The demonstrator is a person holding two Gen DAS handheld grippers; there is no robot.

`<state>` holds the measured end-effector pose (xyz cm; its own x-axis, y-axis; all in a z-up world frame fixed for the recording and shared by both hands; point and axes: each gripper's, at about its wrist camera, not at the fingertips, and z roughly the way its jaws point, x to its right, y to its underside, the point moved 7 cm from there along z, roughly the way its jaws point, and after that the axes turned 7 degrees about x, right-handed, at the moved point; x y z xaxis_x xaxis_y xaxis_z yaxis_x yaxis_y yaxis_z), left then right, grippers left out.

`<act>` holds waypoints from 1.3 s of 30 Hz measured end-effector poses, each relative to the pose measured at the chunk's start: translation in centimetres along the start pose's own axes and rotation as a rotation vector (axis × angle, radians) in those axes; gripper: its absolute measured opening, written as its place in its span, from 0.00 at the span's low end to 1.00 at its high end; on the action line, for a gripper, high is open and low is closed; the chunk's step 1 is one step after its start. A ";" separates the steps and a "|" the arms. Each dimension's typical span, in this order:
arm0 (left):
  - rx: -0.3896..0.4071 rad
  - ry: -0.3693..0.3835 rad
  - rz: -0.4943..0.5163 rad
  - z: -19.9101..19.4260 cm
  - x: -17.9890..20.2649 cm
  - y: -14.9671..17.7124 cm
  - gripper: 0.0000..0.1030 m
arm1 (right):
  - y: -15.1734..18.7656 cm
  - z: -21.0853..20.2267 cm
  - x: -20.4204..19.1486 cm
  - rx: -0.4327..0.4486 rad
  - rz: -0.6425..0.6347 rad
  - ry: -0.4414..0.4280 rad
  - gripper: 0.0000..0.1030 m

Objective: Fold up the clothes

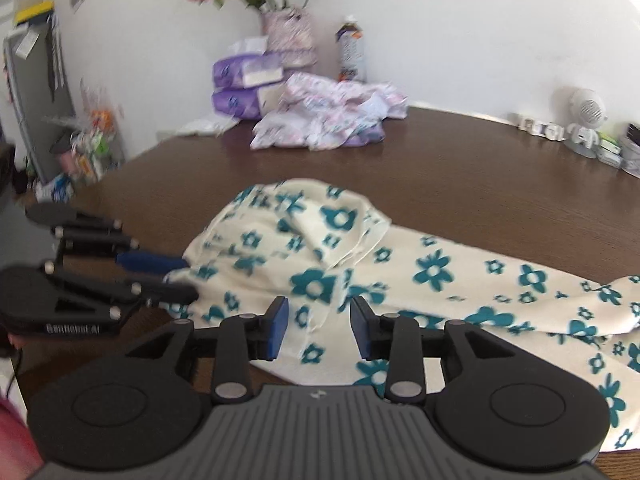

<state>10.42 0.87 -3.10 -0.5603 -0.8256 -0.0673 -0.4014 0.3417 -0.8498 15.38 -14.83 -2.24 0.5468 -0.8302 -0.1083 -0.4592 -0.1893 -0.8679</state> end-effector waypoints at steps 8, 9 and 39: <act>0.008 -0.007 -0.004 -0.1 0.1 0.0 0.21 | -1.8 2.7 2.0 0.008 0.090 0.031 0.33; 0.008 -0.009 -0.005 -0.1 0.1 0.1 0.21 | -1.9 3.8 2.2 -0.010 0.103 0.029 0.33; 0.020 -0.024 -0.026 -0.3 0.2 0.0 0.24 | -4.6 4.7 -2.1 0.073 0.069 -0.087 0.29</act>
